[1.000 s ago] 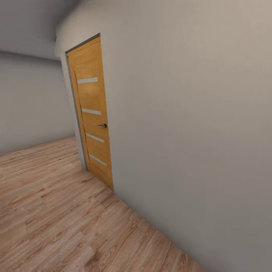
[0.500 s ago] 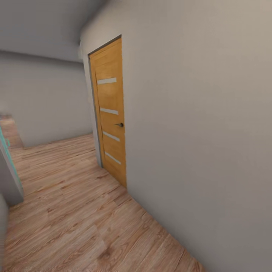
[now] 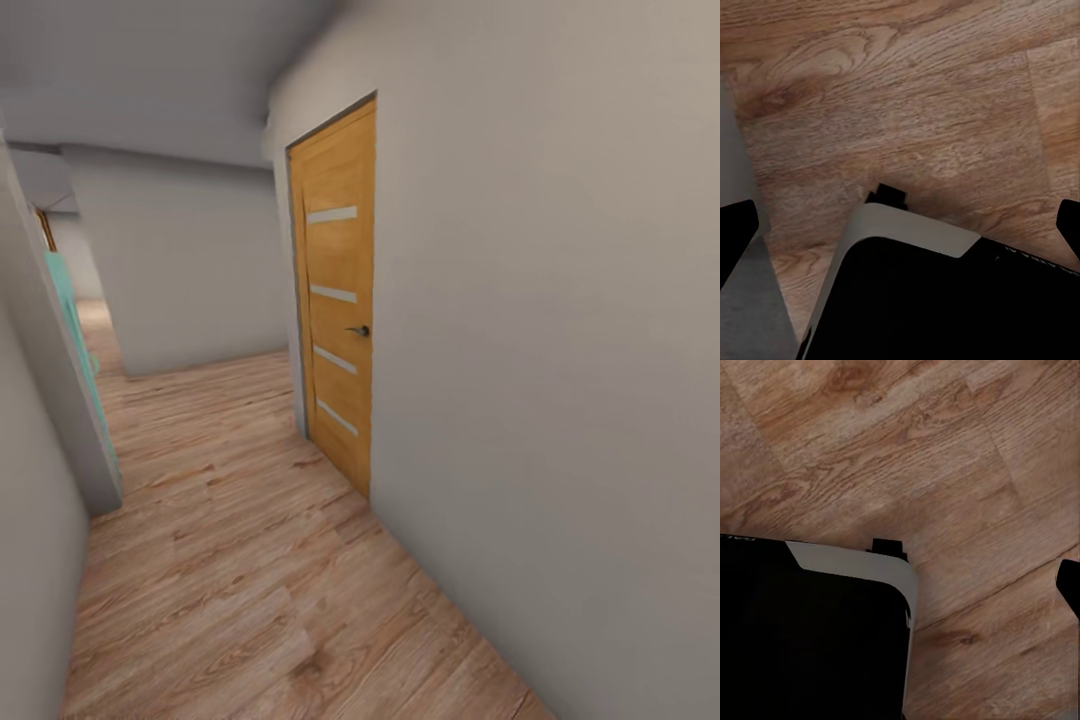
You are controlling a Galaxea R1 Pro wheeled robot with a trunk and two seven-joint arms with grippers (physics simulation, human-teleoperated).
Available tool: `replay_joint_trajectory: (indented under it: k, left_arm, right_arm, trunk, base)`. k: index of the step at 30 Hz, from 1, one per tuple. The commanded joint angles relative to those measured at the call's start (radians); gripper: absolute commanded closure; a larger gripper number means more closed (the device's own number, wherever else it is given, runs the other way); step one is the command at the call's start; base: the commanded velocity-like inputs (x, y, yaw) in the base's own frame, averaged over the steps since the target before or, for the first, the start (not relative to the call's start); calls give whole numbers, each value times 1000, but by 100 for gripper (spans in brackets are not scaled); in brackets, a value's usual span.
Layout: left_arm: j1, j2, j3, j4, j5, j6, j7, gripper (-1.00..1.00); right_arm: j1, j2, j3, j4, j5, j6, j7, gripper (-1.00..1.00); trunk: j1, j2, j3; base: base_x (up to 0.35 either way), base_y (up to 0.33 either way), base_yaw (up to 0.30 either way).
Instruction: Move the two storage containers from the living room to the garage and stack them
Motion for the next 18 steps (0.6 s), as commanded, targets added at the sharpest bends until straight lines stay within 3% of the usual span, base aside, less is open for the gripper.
replay_joint_trajectory:
  k: [1,18]
  left_arm:
    - [-1,0,-3,1,5,-2,2,-100]
    - [-1,0,-3,1,5,0,2,-100]
  right_arm:
    - [-1,0,7,3,2,-5,-3,-100]
    - [-1,1,7,3,2,-7,-3,-100]
  trunk:
    - [1,-1,-1]
    - [1,-1,-1]
  base:
    - [270,0,277]
    - [315,0,277]
